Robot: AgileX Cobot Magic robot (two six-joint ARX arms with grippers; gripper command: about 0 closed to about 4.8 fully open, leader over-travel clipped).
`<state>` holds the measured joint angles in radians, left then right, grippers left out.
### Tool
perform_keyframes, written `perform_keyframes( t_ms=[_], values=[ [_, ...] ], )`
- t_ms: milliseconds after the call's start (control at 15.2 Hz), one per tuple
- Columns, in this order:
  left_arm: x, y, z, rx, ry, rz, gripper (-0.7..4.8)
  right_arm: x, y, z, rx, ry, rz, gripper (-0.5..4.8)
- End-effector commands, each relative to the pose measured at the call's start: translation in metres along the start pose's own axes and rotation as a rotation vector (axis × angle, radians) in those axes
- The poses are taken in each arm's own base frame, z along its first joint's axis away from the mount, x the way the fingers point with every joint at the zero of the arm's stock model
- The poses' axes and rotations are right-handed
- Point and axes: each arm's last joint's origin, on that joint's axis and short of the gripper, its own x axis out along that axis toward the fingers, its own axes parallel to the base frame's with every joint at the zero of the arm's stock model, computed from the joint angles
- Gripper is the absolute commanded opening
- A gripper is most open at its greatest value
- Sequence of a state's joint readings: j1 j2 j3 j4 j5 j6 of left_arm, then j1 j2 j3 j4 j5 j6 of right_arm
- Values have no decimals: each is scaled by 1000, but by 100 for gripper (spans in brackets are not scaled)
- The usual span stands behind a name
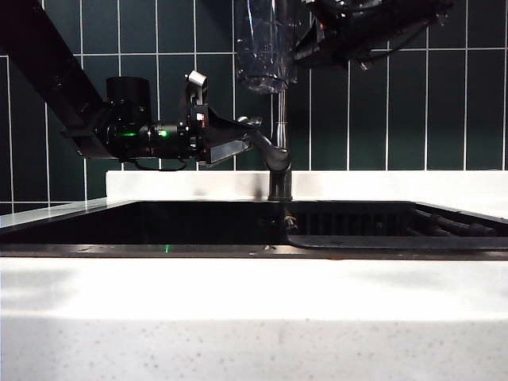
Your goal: Pick up the mug next to the sink, go to the faucet to get some water, pour the water into the sink, and finally put the mug back to its place.
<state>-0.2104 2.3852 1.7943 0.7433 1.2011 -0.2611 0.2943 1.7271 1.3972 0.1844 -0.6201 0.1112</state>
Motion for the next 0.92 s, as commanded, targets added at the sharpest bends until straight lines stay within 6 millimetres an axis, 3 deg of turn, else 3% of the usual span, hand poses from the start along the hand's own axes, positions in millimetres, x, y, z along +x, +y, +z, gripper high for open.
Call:
perform_keyframes(
  t_ms=[66,328,918],
  values=[
    [3,-1,12,61,-18,1,394,-2,5,20,-30,-61,12,-6],
    [5,0,28,107,-34,-11,394,-3,7,29,-39,-80,15,-6],
    [5,-3,28,137,-5,-111,393,-3,7,28,-37,-75,14,-6]
  ],
)
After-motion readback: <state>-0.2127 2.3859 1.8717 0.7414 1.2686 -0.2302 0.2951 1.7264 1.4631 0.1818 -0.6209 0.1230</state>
